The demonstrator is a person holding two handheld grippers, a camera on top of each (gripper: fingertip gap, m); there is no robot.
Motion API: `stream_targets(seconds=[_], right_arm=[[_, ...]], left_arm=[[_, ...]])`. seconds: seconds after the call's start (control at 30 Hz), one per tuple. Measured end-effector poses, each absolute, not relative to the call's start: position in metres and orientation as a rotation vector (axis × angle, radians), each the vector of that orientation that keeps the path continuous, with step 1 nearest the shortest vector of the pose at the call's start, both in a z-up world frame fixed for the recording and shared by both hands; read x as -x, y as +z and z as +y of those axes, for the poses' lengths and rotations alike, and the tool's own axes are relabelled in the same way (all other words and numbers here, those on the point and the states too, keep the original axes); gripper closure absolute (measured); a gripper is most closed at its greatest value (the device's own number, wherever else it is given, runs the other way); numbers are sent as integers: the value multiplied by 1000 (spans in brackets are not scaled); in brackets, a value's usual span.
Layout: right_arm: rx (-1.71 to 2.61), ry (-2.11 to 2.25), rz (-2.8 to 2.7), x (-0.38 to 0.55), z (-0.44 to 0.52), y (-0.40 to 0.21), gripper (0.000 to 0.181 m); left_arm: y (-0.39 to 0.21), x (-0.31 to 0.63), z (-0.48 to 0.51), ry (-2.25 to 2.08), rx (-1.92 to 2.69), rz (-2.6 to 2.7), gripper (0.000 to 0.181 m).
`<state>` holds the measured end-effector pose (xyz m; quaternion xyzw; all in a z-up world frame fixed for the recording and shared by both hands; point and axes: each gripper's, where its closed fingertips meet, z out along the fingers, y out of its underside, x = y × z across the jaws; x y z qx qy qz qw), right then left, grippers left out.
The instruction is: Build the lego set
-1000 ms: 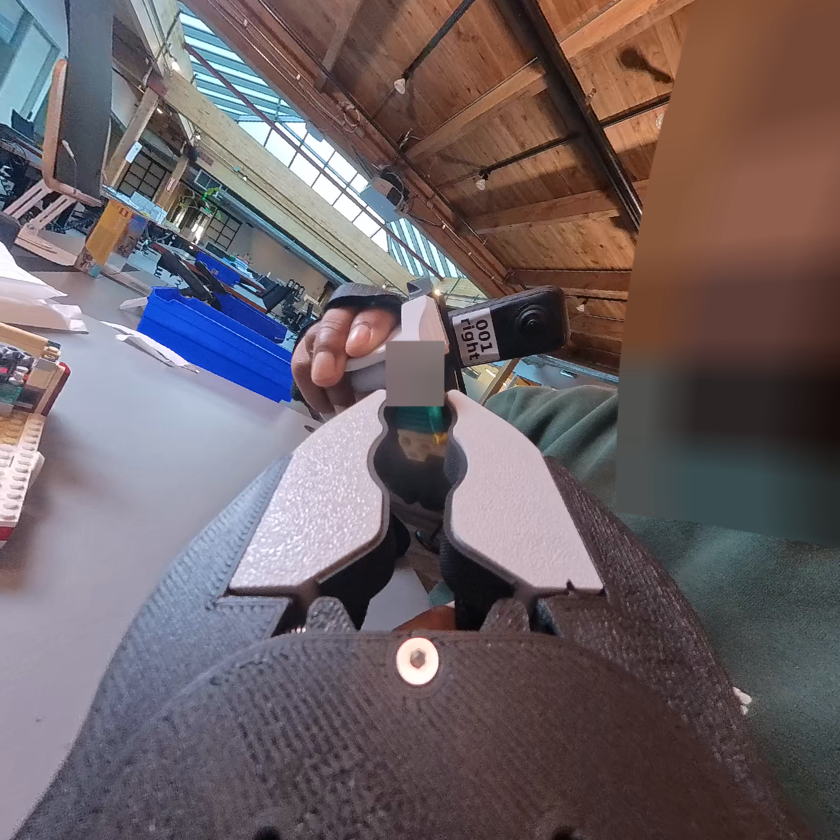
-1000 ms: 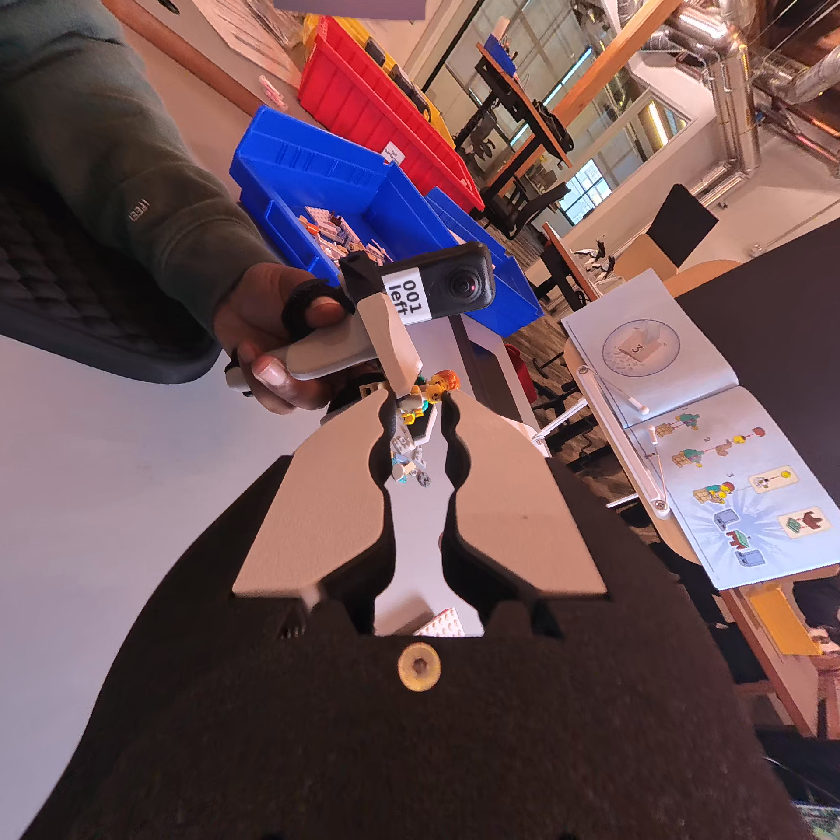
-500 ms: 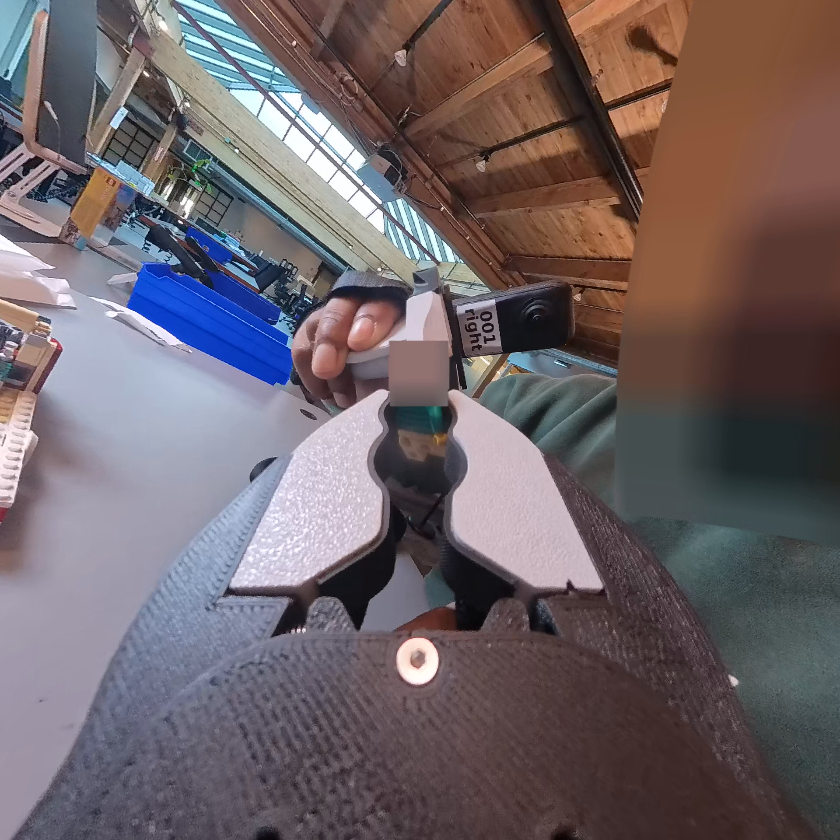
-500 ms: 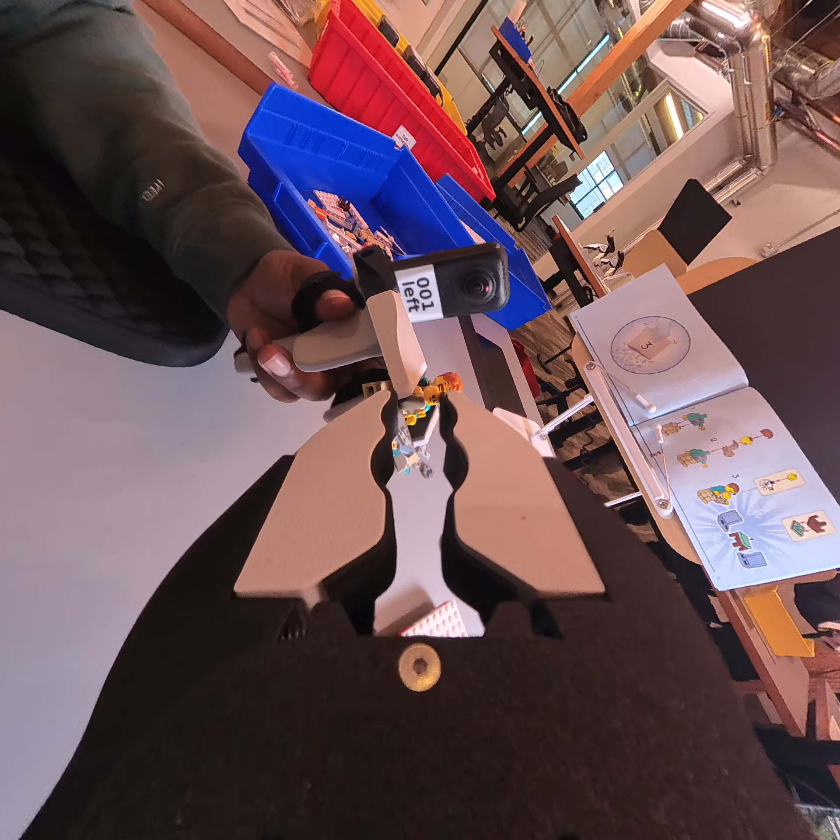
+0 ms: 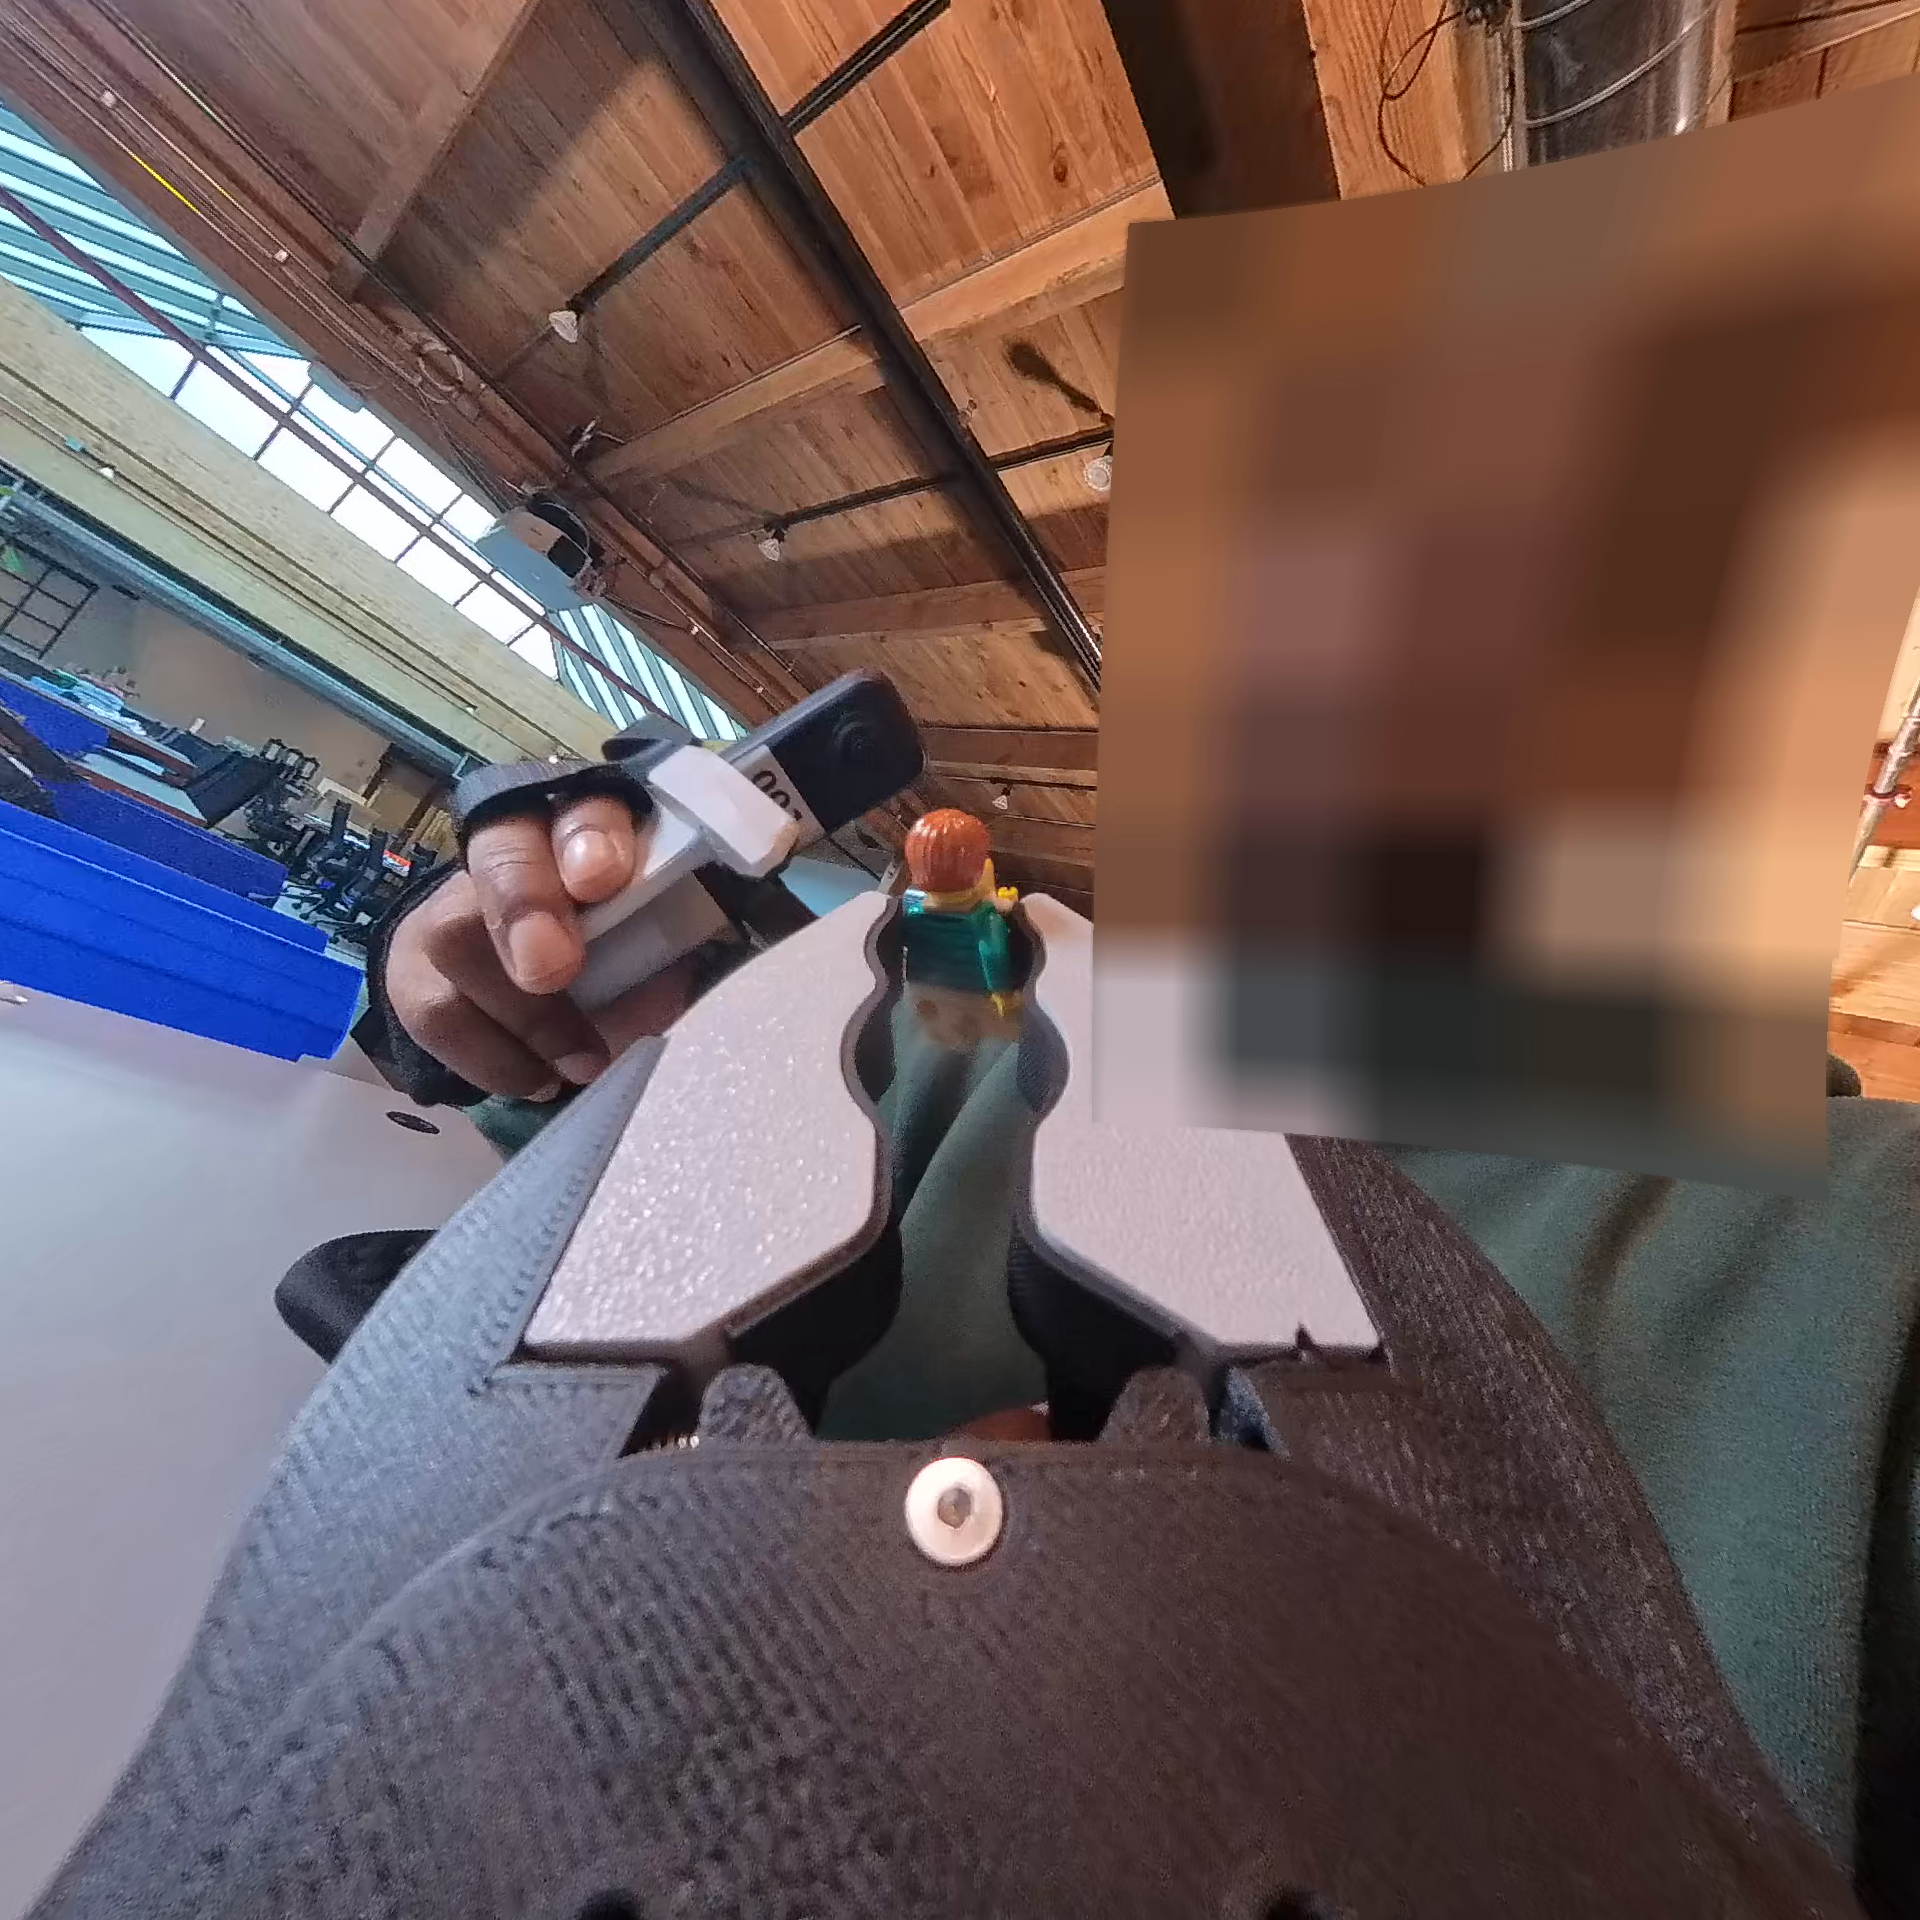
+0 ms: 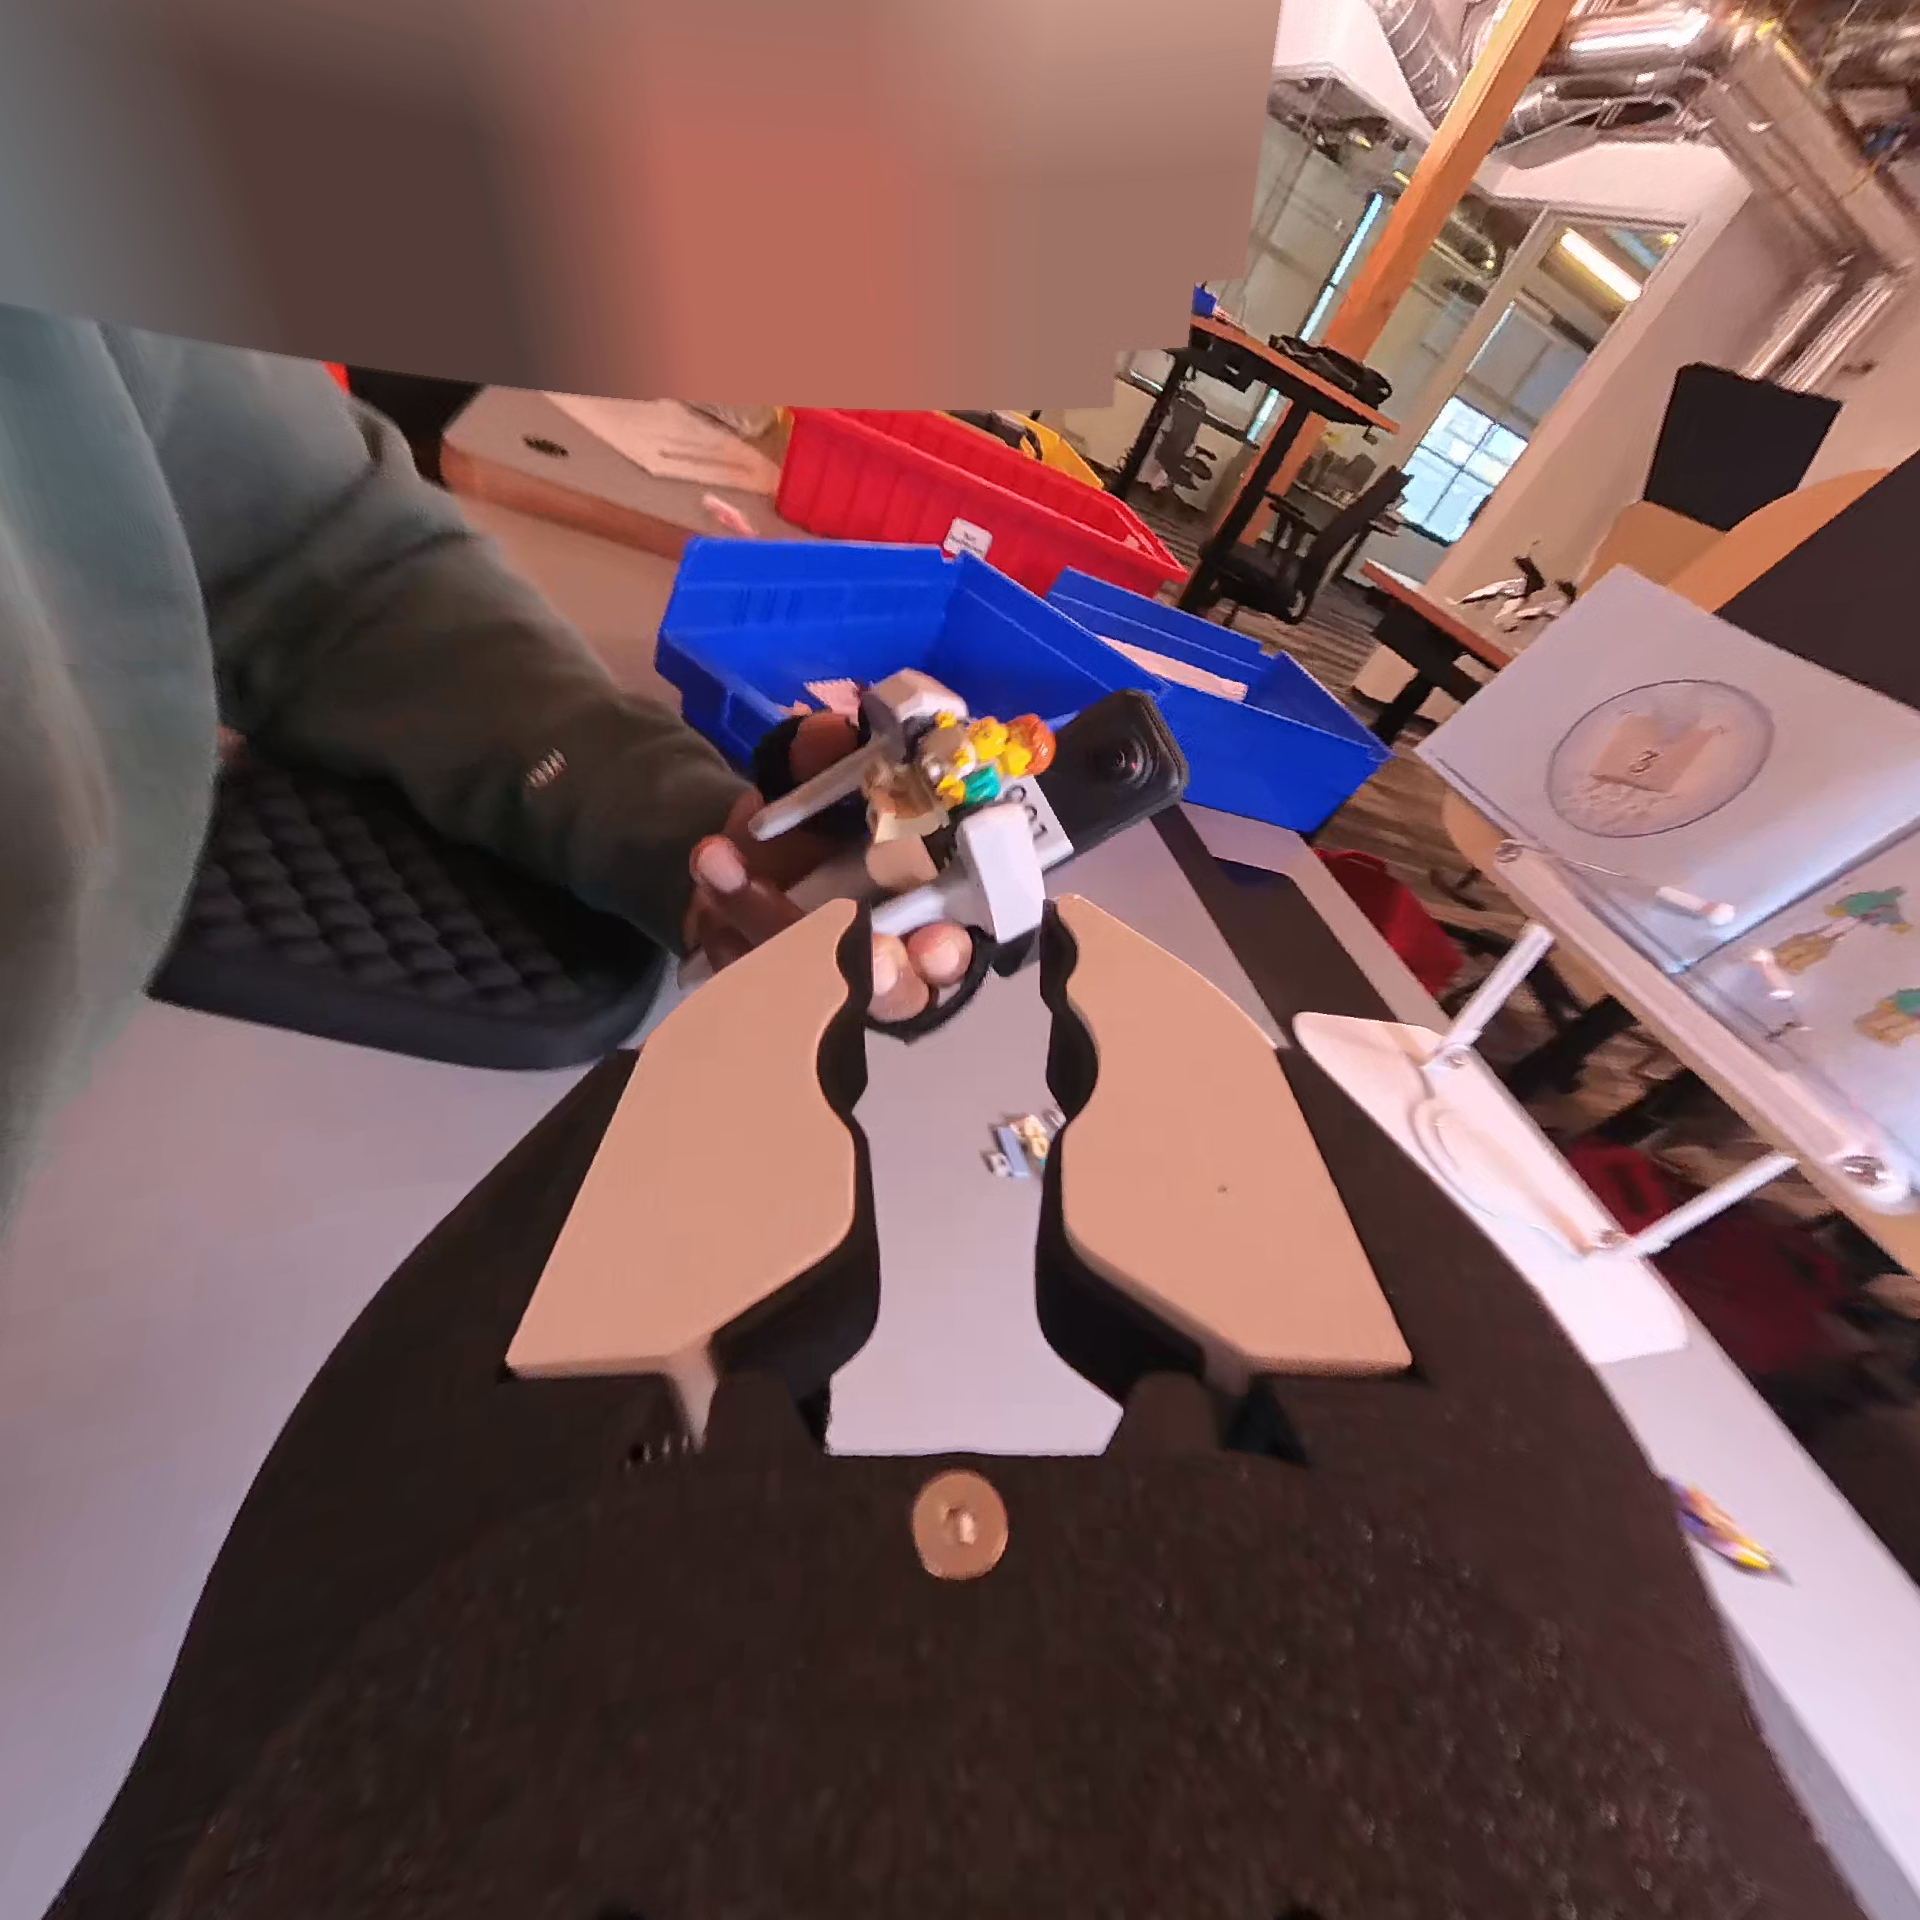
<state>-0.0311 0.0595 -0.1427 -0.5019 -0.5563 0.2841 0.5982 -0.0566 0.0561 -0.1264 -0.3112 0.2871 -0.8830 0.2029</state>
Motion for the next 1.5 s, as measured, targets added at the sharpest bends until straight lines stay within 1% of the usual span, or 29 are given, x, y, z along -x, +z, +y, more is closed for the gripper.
stream_targets(seconds=[0.03,0.17,0.3,0.4,0.5,0.63,0.67,0.7,0.77,0.83,1.03,1.07,1.1,1.13,1.27,1.4,1.5], right_arm=[[1167,686,-1286,33,59,-141,151],[1180,818,-1326,44,55,-137,150],[1243,1032,-1434,54,51,-140,144],[1289,1092,-1530,61,48,-150,140],[1278,1150,-1511,66,48,-149,149],[1304,1169,-1499,65,50,-151,150],[1318,1163,-1485,63,53,-151,150],[1327,1158,-1469,61,55,-151,157],[1368,1119,-1427,56,64,-151,157],[1410,1049,-1410,50,72,-155,157],[1534,994,-1332,43,88,-171,158],[1565,1015,-1297,41,91,-172,161],[1598,1049,-1251,40,94,-173,165],[1632,1094,-1211,38,97,-175,165],[1690,1296,-1138,37,95,-183,153],[1685,1421,-1102,32,97,-176,152],[1784,1448,-1146,32,101,-184,152]], left_arm=[[-126,56,55,-2468,864,807,162],[-128,55,49,-2488,858,844,162],[-132,54,39,-2519,854,927,161],[-135,52,35,-2524,860,962,162],[-139,50,33,-2517,880,989,162],[-141,47,36,-2490,916,975,161],[-143,46,39,-2473,939,961,160],[-145,45,44,-2441,974,950,157],[-149,43,52,-2354,1043,937,152],[-156,40,60,-2249,1134,940,159],[-173,31,74,-2018,1282,962,160],[-176,29,76,-1971,1306,972,160],[-180,28,75,-1930,1318,1004,164],[-183,27,75,-1883,1331,1023,164],[-191,23,73,-1831,1376,1048,165],[-203,18,74,-1838,1467,1069,165],[-223,11,69,-1760,1589,1167,165]])
